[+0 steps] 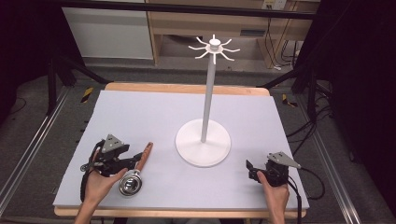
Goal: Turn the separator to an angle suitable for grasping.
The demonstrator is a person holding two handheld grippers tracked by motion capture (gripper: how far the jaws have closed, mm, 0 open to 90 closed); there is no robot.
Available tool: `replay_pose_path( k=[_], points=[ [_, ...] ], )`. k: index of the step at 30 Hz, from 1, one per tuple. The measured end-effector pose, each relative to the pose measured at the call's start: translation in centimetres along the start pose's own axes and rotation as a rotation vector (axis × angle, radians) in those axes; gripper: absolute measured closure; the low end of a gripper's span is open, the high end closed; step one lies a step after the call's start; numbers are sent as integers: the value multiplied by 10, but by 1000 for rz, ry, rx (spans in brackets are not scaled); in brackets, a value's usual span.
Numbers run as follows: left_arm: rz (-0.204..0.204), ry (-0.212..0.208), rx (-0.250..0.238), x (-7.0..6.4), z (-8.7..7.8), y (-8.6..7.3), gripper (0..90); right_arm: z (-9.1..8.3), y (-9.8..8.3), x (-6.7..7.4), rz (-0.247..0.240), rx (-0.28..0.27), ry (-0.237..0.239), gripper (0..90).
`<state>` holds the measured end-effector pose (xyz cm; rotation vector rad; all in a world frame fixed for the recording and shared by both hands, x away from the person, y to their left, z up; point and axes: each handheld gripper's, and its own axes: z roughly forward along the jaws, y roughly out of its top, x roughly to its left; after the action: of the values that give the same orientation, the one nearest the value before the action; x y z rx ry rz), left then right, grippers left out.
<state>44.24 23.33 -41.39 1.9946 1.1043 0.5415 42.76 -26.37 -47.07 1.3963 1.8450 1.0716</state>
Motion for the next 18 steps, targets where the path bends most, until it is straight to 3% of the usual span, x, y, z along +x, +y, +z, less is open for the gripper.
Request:
replay_pose_path(
  k=[6, 18],
  points=[
    [8, -18, -1, -6, 3, 10, 398, 0, 0, 1, -6, 5, 5, 58],
    [23, 0, 77, -6, 19, 18, 443, 1, 0, 1, -9, 8, 8, 58]
  ],
)
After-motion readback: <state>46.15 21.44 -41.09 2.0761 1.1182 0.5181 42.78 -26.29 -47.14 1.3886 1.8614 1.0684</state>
